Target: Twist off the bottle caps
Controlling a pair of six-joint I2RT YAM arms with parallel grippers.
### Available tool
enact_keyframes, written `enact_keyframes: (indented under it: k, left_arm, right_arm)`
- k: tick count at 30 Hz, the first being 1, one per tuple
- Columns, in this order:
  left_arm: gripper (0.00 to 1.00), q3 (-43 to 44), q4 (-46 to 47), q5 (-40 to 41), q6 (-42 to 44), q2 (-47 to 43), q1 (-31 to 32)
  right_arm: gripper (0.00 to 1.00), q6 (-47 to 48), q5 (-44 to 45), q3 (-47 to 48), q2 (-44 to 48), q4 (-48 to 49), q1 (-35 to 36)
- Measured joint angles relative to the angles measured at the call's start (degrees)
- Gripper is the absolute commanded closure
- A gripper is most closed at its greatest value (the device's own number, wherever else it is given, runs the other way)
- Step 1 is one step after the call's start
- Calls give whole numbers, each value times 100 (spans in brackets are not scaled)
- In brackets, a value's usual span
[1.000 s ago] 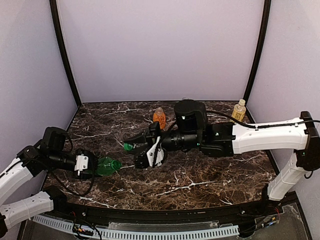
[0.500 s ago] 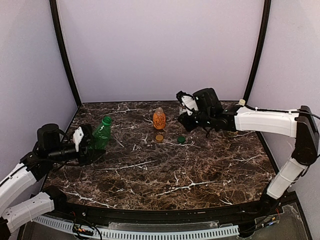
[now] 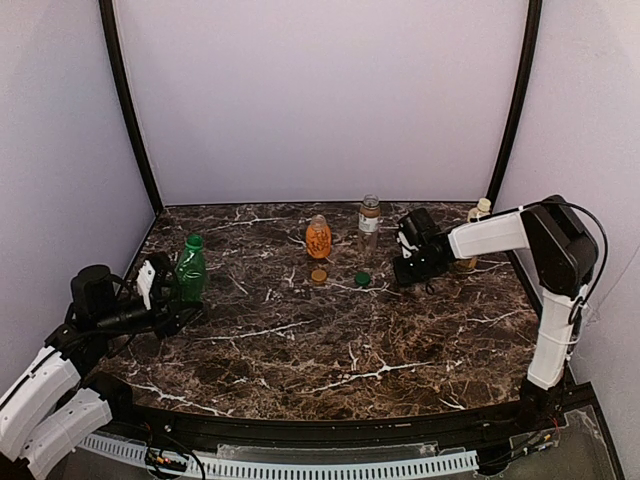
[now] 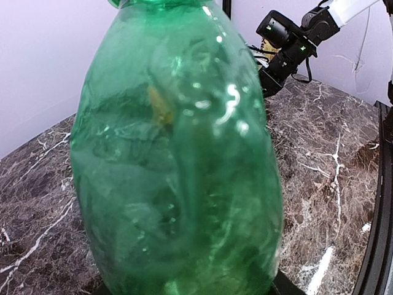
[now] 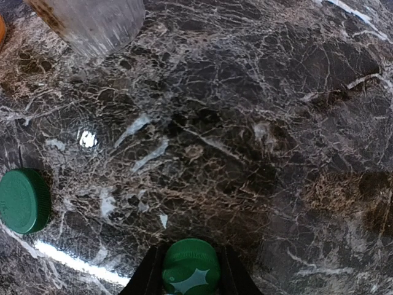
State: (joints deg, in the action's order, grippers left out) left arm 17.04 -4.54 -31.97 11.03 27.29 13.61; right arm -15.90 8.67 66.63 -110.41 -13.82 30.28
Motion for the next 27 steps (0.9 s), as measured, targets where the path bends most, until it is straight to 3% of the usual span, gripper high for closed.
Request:
enact_keyframes:
  k: [3, 5, 9, 10, 11, 18, 22, 27]
  left_arm:
    - [99, -20, 103, -44, -120, -11, -68]
    - [99, -42, 162, -70, -175, -26, -98]
    - [99, -59, 243, -118, -275, -68, -170]
    - [99, -59, 254, -127, -286, -79, -184]
    - [99, -59, 273, -146, -302, -92, -188]
    - [99, -83, 310, -341, -339, -114, -221]
    - [99, -111, 339, -579, -361, -120, -225]
    - [99, -114, 402, -935, -269, -208, -238]
  right_arm:
    - [100, -37, 52, 9, -28, -4, -15]
    - [91, -48, 122, 15, -39, 0, -15]
    - [47, -31, 216, 22, -55, 0, -13]
    - [20, -52, 238, 24, -55, -7, -13]
    - [4, -46, 267, 31, -55, -24, -13]
    - [1, 227, 332, 345, -11, -485, 76]
    - [4, 990, 168, 892, 407, -625, 610]
    - [5, 1926, -1600, 1467, 1344, 334, 1751]
